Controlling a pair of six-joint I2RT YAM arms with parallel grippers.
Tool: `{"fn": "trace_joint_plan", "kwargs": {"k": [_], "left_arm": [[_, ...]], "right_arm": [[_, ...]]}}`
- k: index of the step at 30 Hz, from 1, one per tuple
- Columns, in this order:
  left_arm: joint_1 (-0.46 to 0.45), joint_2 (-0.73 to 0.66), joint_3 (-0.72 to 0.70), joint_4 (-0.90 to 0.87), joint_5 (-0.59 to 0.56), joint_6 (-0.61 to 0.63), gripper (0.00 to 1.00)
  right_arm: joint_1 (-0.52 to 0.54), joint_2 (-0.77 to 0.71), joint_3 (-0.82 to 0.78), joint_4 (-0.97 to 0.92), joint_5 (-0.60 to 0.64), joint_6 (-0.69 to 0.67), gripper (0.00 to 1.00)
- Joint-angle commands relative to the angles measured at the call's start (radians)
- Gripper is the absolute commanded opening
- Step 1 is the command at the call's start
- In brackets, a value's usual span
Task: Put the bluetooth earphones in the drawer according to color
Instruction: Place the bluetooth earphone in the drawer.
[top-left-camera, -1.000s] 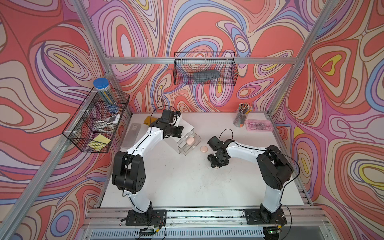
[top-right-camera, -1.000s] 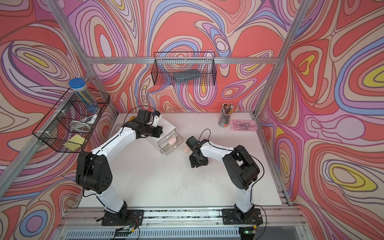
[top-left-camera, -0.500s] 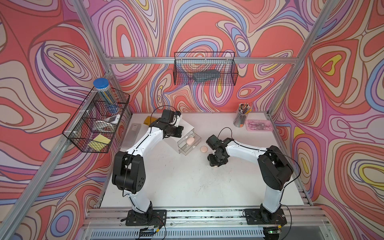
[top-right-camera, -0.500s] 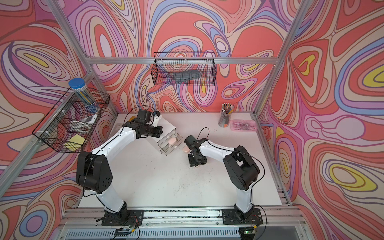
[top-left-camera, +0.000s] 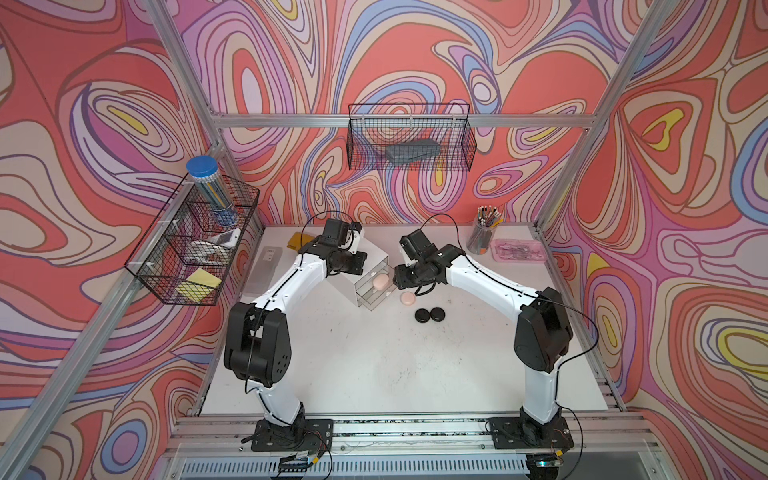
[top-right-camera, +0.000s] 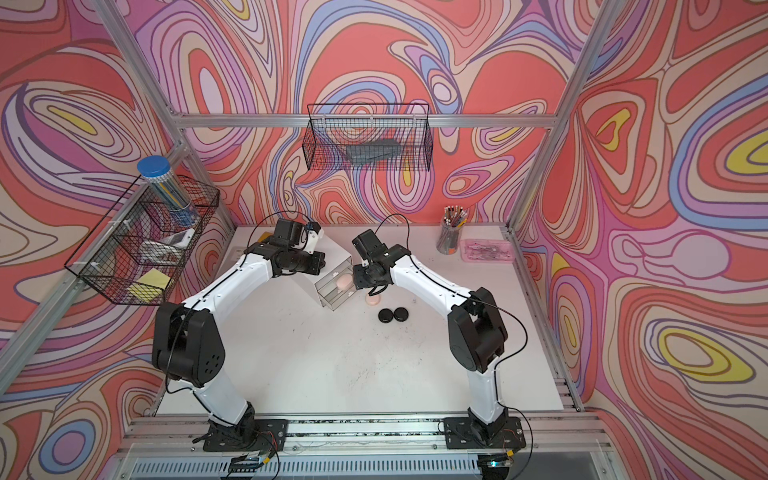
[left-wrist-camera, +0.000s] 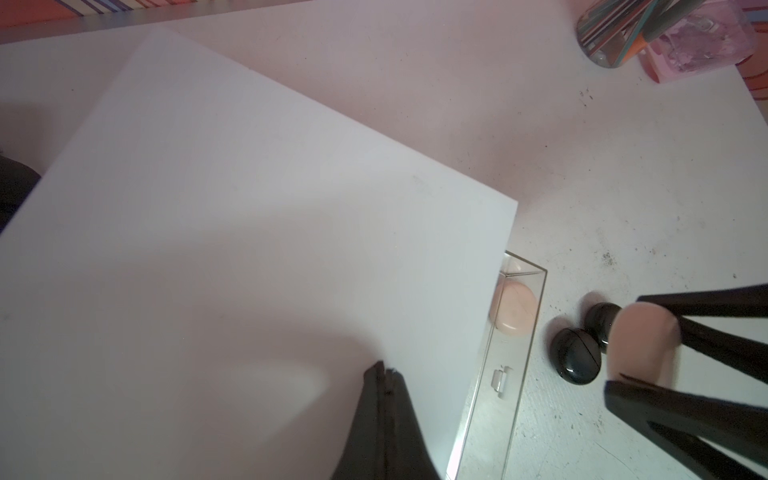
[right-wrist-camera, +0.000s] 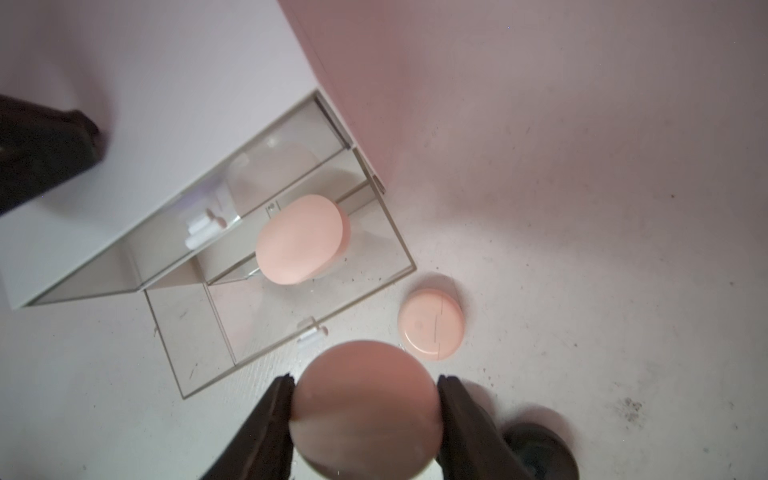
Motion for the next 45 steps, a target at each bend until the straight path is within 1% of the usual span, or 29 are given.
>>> {"fn": "trace_joint_plan", "kwargs": {"k": [1,7,13,18,23,28,29,31,33,39,45], "left_arm": [[-0.018,0.067,-0.032,-0.155,0.004,-0.005,0.0],[-0.022,0.067,-0.029,-0.159,0.004,-0.005,0.0],[-0.022,0.069,-0.029,-0.158,0.005,-0.004,0.0],[-0.023,0.068,-0.029,-0.159,0.001,-0.006,0.0],[-0.023,0.069,-0.029,-0.159,0.0,-0.004,0.0],[-0.023,0.069,-0.029,-0.16,-0.001,-0.003,0.0],[-0.023,0.068,-0.028,-0.16,-0.001,-0.003,0.0],[-0.023,0.066,-0.027,-0.161,-0.002,-0.004,0.0],[-0.023,0.067,-0.028,-0.161,-0.003,-0.004,0.0],[-0.023,0.066,-0.029,-0.162,-0.004,-0.003,0.0],[-0.023,0.065,-0.027,-0.162,-0.002,-0.003,0.0]], "right_arm": [[0.005,0.072,0.075,0.016,-0.013,-0.017,0.42],[0.004,0.161,0.191,0.002,-0.005,-0.036,0.42],[0.003,0.183,0.202,0.024,0.009,-0.048,0.42],[0.003,0.199,0.18,0.052,0.013,-0.057,0.42],[0.002,0.207,0.162,0.096,0.012,-0.061,0.45],[0.003,0.213,0.167,0.082,0.036,-0.069,0.53],[0.003,0.211,0.164,0.081,0.043,-0.069,0.56],[0.003,0.202,0.155,0.077,0.053,-0.069,0.66],[0.003,0.192,0.142,0.082,0.061,-0.067,0.7],[0.003,0.175,0.135,0.082,0.077,-0.066,0.78],[0.003,0.119,0.107,0.094,0.11,-0.065,0.8]]}}
